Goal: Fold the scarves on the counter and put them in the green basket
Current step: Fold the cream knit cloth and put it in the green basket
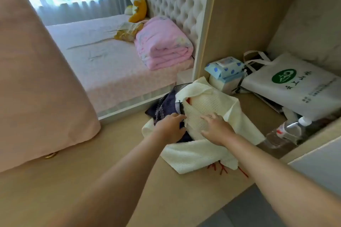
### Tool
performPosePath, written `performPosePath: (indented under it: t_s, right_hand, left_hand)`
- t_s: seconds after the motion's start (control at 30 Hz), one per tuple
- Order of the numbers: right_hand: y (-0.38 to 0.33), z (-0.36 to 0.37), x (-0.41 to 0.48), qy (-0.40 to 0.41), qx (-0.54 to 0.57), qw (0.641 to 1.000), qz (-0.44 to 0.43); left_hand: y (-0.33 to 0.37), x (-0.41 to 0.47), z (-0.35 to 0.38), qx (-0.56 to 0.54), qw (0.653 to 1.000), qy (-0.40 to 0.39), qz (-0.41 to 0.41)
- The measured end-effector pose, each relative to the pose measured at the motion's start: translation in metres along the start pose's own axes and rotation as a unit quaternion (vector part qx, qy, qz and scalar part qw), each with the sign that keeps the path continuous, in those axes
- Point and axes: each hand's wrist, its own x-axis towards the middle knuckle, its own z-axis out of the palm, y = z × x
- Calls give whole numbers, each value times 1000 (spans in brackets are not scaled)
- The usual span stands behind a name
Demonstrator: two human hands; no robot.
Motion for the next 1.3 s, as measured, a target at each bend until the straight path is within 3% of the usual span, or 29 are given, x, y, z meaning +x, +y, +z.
performPosePath:
  t_s: [0.2,0.3,0.47,0.6,0.67,0.8,0.9,1.0,1.07,1.13,1.2,1.3]
  right_hand:
    - [60,34,36,-27,-68,997,22]
    - [74,44,41,-2,-53,999,7]
    - [80,33,36,44,118,992,-31]
    - [67,14,27,116,206,966,-106]
    - [60,9,24,123,179,967,-132]
    - [54,2,24,-36,-36,998,-47]
    - [30,-3,12,-37,-87,996,0]
    - [-5,-3,4,22,-3,999,-26]
    - [-36,-8,-2,32,149,988,-26]
    - [-70,-11,-11,31,306,951,-18]
    - [-106,-12,-23,40,371,927,-34]
    - [-160,5,-40,9,409,910,-62]
  left_hand:
    - [30,70,43,70,996,-44,39]
    - [34,88,56,103,991,-49,65]
    - [36,98,69,174,979,-51,97]
    - [38,86,60,161,982,29,93]
    - [33,70,51,98,990,68,73]
    - [8,31,27,-5,995,93,27]
    - [-10,1,10,-25,994,110,4]
    - [-25,-25,-8,-30,991,131,0]
    - [-37,-41,-24,-53,984,171,-12]
    - [-48,-62,-43,-101,970,219,-12]
    - [-58,-88,-62,-137,960,243,-11]
    - [-81,-129,-78,-91,970,223,-40]
